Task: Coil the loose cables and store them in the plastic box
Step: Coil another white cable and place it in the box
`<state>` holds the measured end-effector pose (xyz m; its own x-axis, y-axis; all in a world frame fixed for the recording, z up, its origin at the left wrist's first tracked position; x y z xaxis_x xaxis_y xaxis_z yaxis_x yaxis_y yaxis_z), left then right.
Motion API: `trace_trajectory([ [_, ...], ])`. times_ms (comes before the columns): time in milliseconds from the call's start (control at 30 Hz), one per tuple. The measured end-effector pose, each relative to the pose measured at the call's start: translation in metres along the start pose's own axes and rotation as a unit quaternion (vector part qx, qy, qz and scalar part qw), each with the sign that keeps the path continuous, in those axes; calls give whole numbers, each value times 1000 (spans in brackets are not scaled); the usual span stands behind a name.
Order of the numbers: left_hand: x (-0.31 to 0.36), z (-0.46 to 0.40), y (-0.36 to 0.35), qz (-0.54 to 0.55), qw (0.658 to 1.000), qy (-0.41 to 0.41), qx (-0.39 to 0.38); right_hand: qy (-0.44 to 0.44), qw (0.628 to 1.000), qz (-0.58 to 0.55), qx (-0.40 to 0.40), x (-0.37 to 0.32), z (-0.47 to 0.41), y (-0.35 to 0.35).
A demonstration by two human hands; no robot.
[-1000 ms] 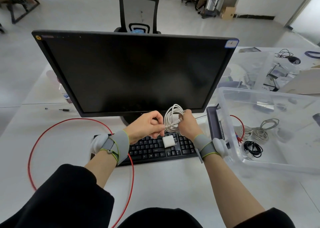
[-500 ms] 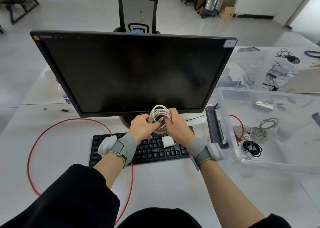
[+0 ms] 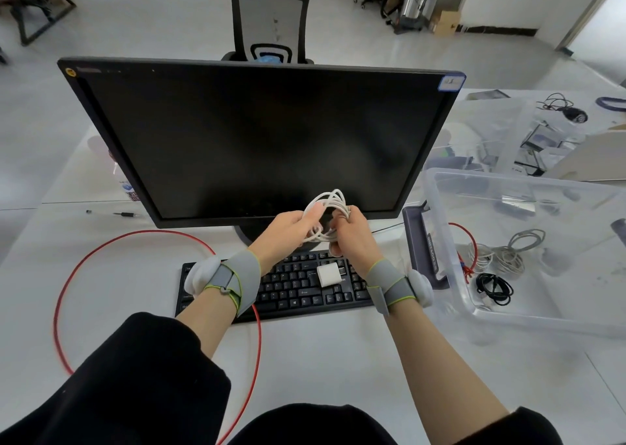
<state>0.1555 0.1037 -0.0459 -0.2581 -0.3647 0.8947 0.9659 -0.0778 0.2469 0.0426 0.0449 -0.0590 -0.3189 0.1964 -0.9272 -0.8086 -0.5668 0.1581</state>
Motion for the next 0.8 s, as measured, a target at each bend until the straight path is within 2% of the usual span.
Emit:
trace_trajectory([
  [67, 2, 0, 2, 3, 1000, -12, -18, -11, 1000, -19, 17, 1, -3, 5],
  [133, -1, -1, 7, 101, 992, -30, -70, -15, 998, -43, 31, 1, -5, 11],
  [200, -7, 0, 12, 150, 983, -40, -97, -23, 998, -44, 44, 4, -7, 17],
  [300, -13, 0, 20, 104, 994, -9, -33, -41, 996, -40, 72, 10, -13, 22],
  [400, -14, -1, 25, 31, 999, 37, 25, -99, 984, -58, 136, 16, -16, 34],
  [500, -8, -4, 26, 27, 995, 24, 92, -153, 979, -20, 137, 21, -13, 41],
  [600, -2, -1, 25, 39, 992, -11, 120, -128, 973, -80, 173, 28, -15, 48],
  [700, 9, 10, 22, 65, 993, -89, 46, -125, 972, -29, 197, 24, -14, 46],
  [800, 35, 17, 14, 7, 987, -141, -76, -74, 973, 75, 204, 13, -11, 36],
])
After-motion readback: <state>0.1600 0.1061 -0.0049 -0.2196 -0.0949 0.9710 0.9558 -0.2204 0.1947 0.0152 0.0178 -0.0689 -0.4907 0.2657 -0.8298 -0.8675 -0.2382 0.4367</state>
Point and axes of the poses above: each hand's wrist, its own z-axis away from the middle knuckle, its own y-axis out of the back of the hand, x = y × z, the point moved 1 cm from there along -z, towards the middle knuckle, and after that the axes turned 12 degrees about -x, right-handed, at the moved point
